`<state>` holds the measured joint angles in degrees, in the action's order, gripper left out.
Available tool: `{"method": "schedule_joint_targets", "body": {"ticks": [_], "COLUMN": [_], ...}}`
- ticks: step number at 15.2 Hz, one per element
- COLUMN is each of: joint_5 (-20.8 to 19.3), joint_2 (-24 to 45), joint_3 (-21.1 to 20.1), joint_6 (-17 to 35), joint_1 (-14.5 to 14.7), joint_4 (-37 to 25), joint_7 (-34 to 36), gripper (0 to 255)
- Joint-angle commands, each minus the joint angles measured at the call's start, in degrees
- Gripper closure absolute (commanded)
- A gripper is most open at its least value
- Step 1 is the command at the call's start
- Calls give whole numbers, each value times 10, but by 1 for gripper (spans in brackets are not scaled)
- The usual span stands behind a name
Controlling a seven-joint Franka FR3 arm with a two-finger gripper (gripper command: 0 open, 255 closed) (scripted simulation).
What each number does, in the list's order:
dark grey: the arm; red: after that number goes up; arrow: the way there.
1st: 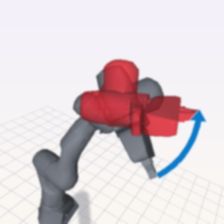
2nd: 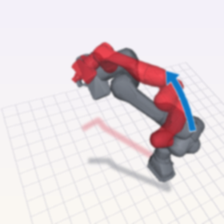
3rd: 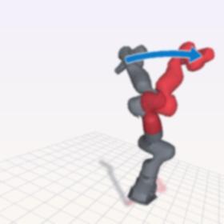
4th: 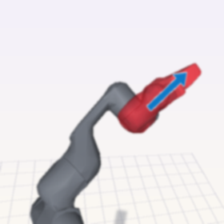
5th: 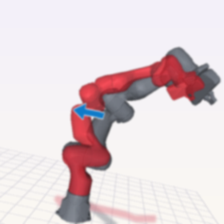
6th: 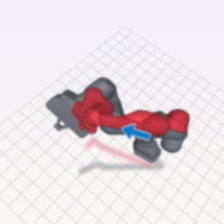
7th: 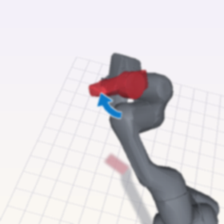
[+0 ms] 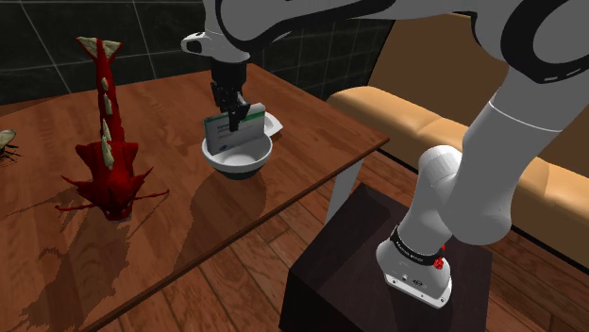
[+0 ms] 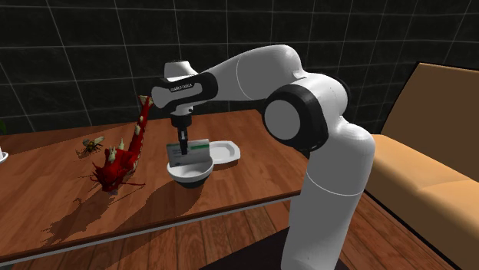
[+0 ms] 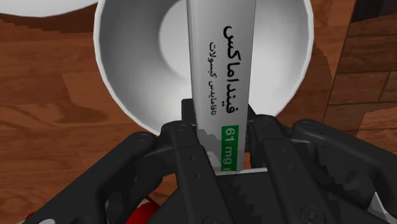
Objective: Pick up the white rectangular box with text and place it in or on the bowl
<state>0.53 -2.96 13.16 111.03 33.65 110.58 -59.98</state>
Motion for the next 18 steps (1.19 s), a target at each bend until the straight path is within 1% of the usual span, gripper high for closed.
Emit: {"method": "schedule_joint_targets", "body": {"ticks": [1,5,6,11,15,18], "joint_5": [0,0,0,0,-2,-2], "joint_2": [0,0,0,0,-8,-8], "joint_3": [0,0,0,0,0,0], "joint_6": [1,1,1,1,-71,-71], "joint_1": [0,0,0,0,0,0], "joint_4": [0,0,0,0,-63,-63], "joint_7": [0,0,0,0,2,2], "gripper": [255,255,0,0,0,0]}}
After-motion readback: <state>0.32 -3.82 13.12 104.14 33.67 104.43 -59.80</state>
